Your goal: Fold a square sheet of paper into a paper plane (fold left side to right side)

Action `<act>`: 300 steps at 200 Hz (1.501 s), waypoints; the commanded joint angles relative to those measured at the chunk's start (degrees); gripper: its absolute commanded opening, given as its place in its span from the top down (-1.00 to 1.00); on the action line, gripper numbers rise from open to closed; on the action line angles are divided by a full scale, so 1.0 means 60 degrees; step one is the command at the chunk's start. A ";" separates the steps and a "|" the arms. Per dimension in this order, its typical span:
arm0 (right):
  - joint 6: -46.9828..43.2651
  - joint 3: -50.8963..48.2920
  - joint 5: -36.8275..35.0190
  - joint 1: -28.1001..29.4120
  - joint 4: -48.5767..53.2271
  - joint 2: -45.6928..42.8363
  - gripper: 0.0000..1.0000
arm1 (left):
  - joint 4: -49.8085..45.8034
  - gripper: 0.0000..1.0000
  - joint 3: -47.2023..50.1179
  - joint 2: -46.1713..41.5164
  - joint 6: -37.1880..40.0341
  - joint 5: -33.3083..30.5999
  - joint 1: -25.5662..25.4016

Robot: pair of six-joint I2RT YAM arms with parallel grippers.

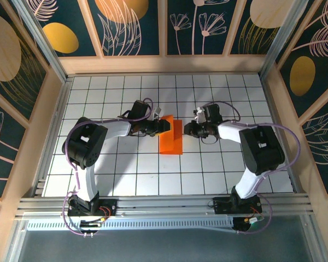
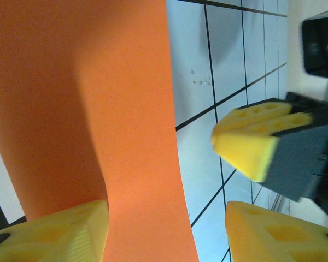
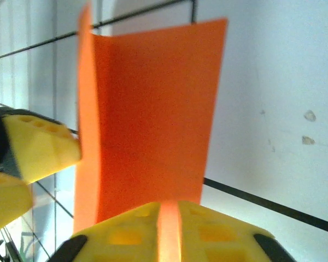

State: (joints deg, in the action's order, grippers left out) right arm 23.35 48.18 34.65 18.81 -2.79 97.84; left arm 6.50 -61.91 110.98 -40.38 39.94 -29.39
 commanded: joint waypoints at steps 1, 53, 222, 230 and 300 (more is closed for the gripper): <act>0.0241 -0.0274 0.0738 -0.0132 -0.0627 -0.0555 0.46 | 0.0030 -0.13 -0.0214 0.0178 -0.0081 -0.0010 -0.0052; 0.1109 -0.0452 0.2013 -0.0011 -0.1793 -0.0054 0.22 | 0.0000 0.06 -0.0214 0.0210 -0.0068 -0.0035 -0.0053; 0.1660 0.0010 0.2016 0.0677 -0.2516 0.1121 0.79 | 0.0196 0.18 -0.0134 -0.0064 -0.0225 -0.0057 -0.0050; 0.1610 0.0011 0.1910 0.0678 -0.2396 0.1095 0.91 | 0.0234 0.15 -0.0085 -0.0185 -0.0250 -0.0131 -0.0052; 0.0975 0.0194 0.0588 0.0672 -0.0815 0.0808 1.00 | -0.0832 -0.17 0.0284 -0.1438 0.0130 -0.2171 -0.0053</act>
State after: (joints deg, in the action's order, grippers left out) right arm 31.57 47.86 42.02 22.61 -12.29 104.09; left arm 5.48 -61.14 105.01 -40.80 32.73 -29.39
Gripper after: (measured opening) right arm 0.051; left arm 0.578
